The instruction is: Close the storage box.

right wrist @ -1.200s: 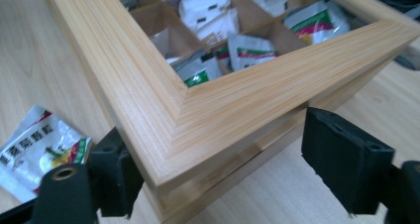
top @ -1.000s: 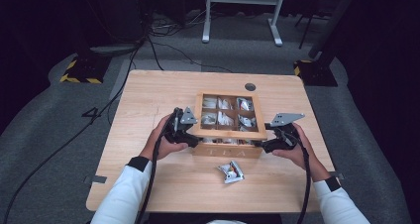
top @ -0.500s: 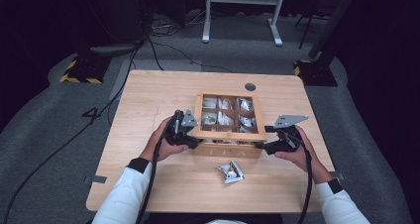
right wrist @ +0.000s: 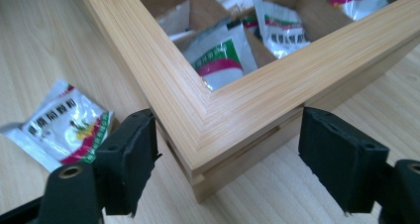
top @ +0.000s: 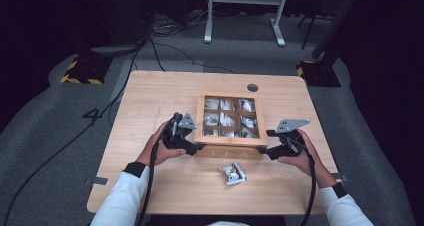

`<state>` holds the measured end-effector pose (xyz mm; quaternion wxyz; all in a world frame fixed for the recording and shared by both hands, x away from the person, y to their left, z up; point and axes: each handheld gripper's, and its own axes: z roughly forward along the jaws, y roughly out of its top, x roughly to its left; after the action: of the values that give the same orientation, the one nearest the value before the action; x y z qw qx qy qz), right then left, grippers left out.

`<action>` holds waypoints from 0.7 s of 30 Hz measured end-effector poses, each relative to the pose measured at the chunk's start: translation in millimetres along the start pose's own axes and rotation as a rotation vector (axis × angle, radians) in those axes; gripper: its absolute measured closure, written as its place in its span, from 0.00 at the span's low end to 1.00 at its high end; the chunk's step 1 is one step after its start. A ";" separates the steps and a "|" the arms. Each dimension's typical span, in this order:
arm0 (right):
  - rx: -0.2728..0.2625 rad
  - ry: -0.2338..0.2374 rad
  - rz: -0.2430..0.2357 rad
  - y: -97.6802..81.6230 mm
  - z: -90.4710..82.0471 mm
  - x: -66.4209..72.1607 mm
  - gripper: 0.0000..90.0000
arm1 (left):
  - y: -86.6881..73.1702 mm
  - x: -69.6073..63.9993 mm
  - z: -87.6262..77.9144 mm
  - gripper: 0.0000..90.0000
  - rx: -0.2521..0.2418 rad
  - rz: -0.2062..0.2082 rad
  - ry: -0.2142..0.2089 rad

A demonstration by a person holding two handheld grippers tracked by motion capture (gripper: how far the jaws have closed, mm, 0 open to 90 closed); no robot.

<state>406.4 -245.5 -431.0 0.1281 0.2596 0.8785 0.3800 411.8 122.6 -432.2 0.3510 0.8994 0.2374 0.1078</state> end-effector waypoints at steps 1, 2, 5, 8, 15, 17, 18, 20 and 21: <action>0.007 -0.005 -0.003 -1.2 1.1 1.2 0.27 | -0.7 -1.0 0.5 0.23 0.003 0.005 0.000; 0.006 0.001 0.001 -2.4 1.4 1.8 0.27 | -1.6 -2.0 0.9 0.23 0.010 0.006 -0.001; -0.044 0.019 0.030 -5.0 -7.2 0.3 0.31 | -5.0 -2.8 -0.6 0.26 -0.003 -0.003 -0.010; -0.049 0.016 0.035 -7.1 -10.3 0.3 0.31 | -9.3 -3.4 -4.0 0.26 -0.012 -0.004 -0.006; -0.040 0.001 0.039 -15.5 -9.9 1.8 0.34 | -18.3 -12.6 -6.7 0.27 -0.004 0.016 0.021; -0.040 -0.005 0.036 -15.5 -9.9 2.3 0.34 | -18.3 -15.7 -8.5 0.27 -0.003 0.031 0.031; -0.044 -0.008 0.034 -15.4 -9.9 2.4 0.34 | -18.4 -17.5 -8.9 0.27 -0.008 0.030 0.038; -0.048 -0.022 0.025 -15.3 -10.2 2.9 0.34 | -18.6 -19.5 -10.1 0.27 -0.013 0.040 0.050; -0.049 -0.022 0.022 -15.4 -10.4 3.0 0.34 | -18.8 -20.4 -10.5 0.26 -0.017 0.036 0.056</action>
<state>394.0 -259.0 -435.4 0.1399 0.2699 0.8646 0.4001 383.8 130.5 -437.9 0.3496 0.8972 0.2298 0.1415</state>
